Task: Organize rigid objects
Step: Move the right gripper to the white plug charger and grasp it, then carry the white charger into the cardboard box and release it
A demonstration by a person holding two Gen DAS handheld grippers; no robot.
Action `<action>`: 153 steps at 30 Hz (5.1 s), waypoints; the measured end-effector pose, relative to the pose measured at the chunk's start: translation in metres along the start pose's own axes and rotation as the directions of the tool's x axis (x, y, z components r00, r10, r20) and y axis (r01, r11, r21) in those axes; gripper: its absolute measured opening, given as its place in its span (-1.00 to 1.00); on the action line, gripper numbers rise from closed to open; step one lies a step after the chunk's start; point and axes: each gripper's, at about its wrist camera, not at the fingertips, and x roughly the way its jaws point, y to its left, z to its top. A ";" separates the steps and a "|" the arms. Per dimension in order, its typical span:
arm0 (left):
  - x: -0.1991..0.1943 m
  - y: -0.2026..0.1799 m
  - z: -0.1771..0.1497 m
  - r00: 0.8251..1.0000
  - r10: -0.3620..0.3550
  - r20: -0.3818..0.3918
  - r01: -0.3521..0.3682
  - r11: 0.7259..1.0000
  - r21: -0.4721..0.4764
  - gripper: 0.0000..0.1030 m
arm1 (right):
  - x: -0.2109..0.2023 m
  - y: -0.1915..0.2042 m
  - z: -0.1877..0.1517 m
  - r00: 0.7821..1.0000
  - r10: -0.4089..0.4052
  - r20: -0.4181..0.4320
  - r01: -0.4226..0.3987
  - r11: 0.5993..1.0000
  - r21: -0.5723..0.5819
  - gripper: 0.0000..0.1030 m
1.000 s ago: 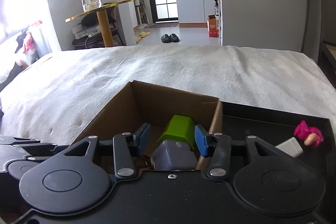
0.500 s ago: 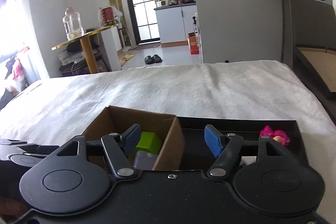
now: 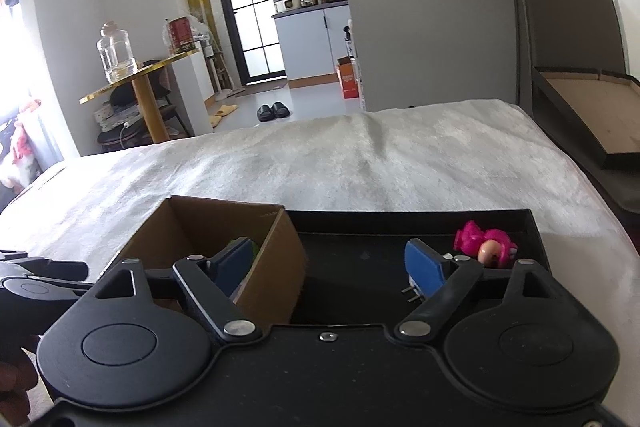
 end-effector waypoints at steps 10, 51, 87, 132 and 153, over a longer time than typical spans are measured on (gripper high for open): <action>0.001 -0.012 0.001 1.000 0.005 -0.008 -0.005 1.000 0.025 0.32 | 0.006 -0.017 -0.013 0.999 -0.026 -0.040 0.028 0.999 0.029 0.67; 0.036 -0.046 0.011 0.995 0.063 -0.076 -0.055 0.993 0.102 0.33 | 0.100 -0.066 -0.039 0.973 -0.130 -0.190 0.106 0.986 -0.133 0.72; 0.015 -0.008 0.005 0.998 0.063 -0.018 -0.063 0.998 0.004 0.34 | 0.044 -0.029 -0.008 0.996 0.039 -0.075 -0.045 0.996 -0.083 0.26; 0.029 0.041 -0.013 0.997 -0.074 -0.006 0.072 0.986 -0.150 -0.71 | 0.073 0.103 -0.004 0.977 0.152 -0.147 -0.198 0.903 -0.382 0.27; 0.026 0.033 -0.009 1.000 -0.012 -0.029 0.008 0.993 -0.122 -0.63 | 0.058 0.086 0.004 0.972 0.189 -0.140 -0.222 0.933 -0.282 0.32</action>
